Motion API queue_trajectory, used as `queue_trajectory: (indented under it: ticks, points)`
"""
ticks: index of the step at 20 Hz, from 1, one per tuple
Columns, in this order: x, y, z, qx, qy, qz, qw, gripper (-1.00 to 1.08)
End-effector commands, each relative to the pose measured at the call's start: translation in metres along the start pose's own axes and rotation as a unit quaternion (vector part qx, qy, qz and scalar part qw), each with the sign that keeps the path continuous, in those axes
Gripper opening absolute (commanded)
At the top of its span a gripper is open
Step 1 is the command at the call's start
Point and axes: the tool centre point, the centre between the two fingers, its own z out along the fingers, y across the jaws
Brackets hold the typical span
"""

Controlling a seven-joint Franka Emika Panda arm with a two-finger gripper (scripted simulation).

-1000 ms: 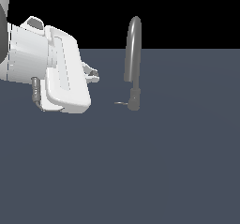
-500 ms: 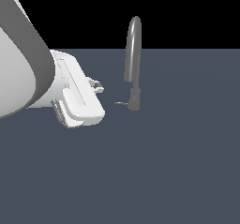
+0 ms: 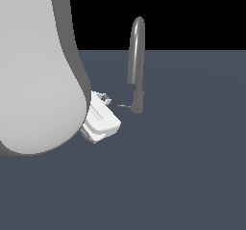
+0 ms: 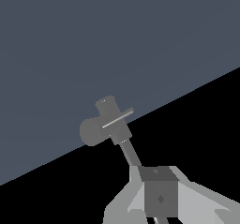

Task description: Turn on the faucet by rotating a designated handle.

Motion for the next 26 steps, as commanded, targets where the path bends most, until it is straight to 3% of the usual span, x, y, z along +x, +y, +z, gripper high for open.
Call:
queue_trajectory:
  ticks: [1,13,26]
  points:
    - [0.007,-0.003,0.006,-0.019,-0.003,-0.019,0.9996,-1.00]
    - [0.034,-0.020,0.038,-0.106,-0.017,-0.111,0.9880,-1.00]
    - [0.055,-0.036,0.075,-0.190,-0.033,-0.204,0.9599,-1.00]
